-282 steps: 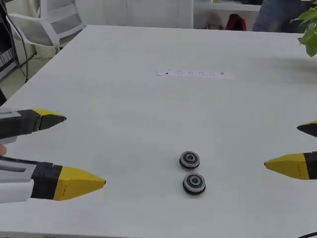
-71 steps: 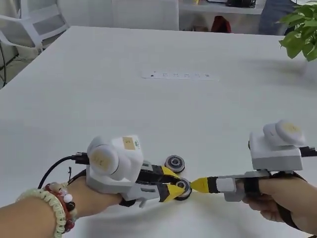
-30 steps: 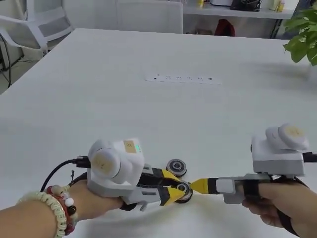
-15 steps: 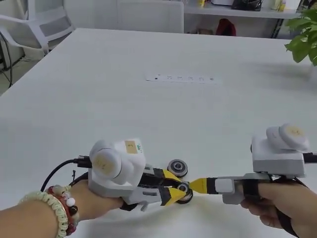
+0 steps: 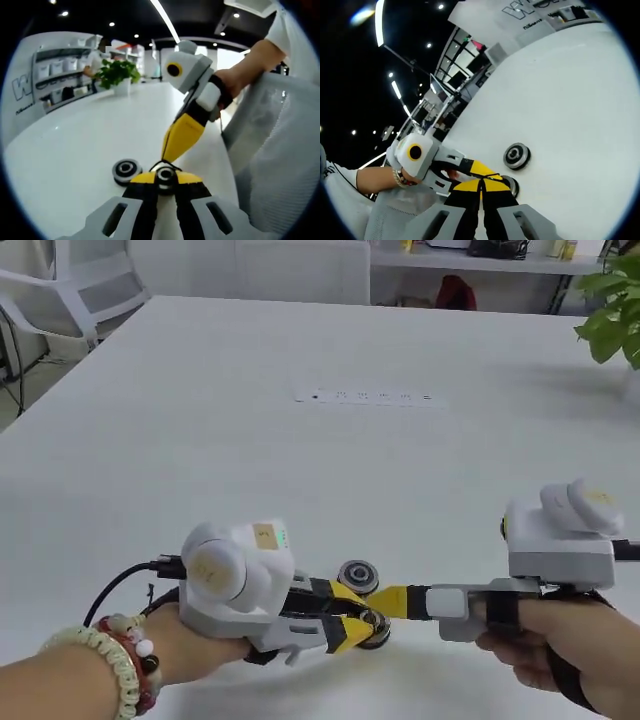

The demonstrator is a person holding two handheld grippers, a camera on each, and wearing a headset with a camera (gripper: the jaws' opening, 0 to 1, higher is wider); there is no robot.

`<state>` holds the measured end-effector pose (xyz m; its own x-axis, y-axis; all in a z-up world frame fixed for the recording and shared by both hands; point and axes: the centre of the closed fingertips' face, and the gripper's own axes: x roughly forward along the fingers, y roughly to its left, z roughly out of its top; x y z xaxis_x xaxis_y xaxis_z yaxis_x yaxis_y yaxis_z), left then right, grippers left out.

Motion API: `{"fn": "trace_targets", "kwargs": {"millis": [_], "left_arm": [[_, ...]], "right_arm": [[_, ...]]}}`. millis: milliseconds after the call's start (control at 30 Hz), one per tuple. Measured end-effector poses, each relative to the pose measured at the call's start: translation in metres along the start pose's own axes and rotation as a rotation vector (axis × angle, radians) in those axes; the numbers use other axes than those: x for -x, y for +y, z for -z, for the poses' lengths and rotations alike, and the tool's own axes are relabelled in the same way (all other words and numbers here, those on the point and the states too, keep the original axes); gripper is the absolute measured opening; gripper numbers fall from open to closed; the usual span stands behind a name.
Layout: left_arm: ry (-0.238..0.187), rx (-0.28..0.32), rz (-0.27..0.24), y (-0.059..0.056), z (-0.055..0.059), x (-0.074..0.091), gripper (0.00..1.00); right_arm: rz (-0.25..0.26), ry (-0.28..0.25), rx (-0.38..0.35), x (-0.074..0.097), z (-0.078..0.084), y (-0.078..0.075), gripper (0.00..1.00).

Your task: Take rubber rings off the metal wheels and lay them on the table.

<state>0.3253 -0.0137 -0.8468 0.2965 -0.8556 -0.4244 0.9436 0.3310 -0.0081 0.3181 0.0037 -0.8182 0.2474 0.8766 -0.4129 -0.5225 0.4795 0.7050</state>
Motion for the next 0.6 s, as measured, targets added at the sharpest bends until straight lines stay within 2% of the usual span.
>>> {"fn": "trace_targets", "kwargs": {"millis": [133,267,367,467,600], "left_arm": [[0.0,0.009,-0.005,0.0,0.0,0.0,0.13],[0.005,0.009,-0.009,0.0,-0.001,0.0,0.14],[0.027,-0.047,-0.014,-0.001,0.0,-0.001,0.14],[0.073,-0.038,-0.015,0.0,-0.001,-0.003,0.14],[0.1,-0.026,-0.012,-0.001,-0.002,-0.002,0.14]], "right_arm": [[0.03,-0.019,-0.04,0.005,-0.003,-0.013,0.0],[0.059,-0.019,-0.063,0.007,-0.002,-0.02,0.0],[0.08,-0.01,-0.071,0.008,0.001,-0.023,0.0],[0.089,-0.008,-0.075,0.008,0.001,-0.024,0.0],[0.107,0.011,-0.063,0.009,0.004,-0.026,0.0]]}}
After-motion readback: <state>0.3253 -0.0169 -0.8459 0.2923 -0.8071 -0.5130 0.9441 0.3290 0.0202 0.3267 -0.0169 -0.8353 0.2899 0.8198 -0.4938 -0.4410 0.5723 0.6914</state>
